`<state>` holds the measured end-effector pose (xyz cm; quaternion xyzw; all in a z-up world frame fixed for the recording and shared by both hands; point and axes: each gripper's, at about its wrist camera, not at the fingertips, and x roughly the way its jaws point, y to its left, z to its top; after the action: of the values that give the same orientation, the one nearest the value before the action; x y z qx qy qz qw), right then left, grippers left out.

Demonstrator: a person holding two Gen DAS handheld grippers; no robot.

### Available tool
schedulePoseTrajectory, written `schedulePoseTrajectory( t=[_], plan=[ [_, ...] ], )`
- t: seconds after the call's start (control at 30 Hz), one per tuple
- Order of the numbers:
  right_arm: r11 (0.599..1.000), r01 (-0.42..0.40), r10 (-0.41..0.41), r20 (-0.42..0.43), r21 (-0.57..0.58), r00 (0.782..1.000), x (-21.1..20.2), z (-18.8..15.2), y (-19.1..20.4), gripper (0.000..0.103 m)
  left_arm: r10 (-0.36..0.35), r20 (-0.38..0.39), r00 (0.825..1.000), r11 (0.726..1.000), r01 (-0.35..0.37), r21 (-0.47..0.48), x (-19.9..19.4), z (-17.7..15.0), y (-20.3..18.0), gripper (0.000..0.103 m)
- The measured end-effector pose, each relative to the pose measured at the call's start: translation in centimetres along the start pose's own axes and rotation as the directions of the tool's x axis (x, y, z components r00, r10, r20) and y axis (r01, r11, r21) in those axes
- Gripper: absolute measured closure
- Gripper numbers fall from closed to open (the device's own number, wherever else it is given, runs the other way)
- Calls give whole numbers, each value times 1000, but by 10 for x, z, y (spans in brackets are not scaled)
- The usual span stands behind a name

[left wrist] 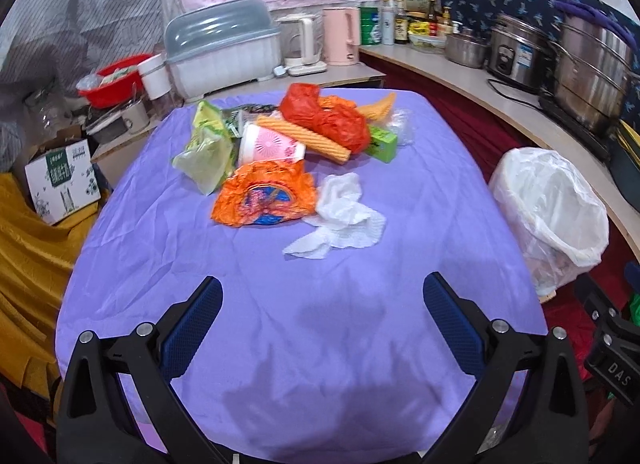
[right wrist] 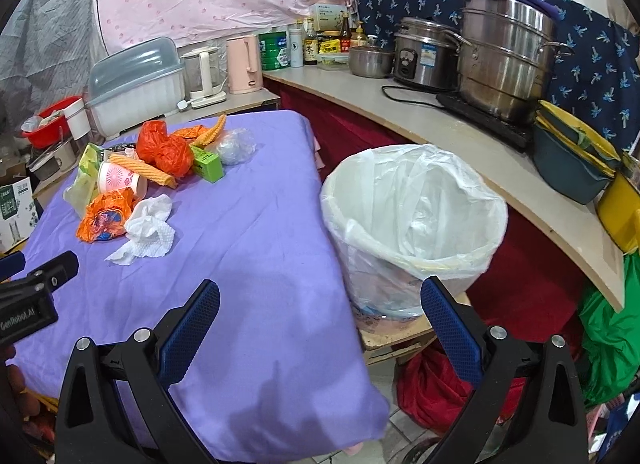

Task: Collect trash
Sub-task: 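Grasp the orange snack bag with the left tool while the right tool grasps the white tissue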

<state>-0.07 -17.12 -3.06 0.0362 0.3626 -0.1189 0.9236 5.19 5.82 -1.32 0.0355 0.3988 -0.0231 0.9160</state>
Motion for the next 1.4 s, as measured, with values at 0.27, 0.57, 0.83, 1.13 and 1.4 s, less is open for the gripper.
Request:
schedulePoseTrajectory(
  t=[0.27,0.57,0.83,1.13,1.4],
  plan=[
    [997,-62,62,-12,-44,998,30,11,44,7,96,-59,994,992,-100,-71,41,10,56,7],
    [984,-152,149,-33,-91,988,67,25,107,9,96,-55,994,990,-101,-94,77,31,93,7],
    [969,-214,207,-63,-128,976,103,34,161,18,7,-101,995,990,-21,-137,130,46,111,7],
    [964,-242,227,-134,-108,965,149,36,191,27,-63,-150,987,988,41,-147,177,55,111,7],
    [953,-287,267,-176,-96,947,163,31,200,56,-74,-151,986,989,53,-135,187,55,107,34]
  ],
)
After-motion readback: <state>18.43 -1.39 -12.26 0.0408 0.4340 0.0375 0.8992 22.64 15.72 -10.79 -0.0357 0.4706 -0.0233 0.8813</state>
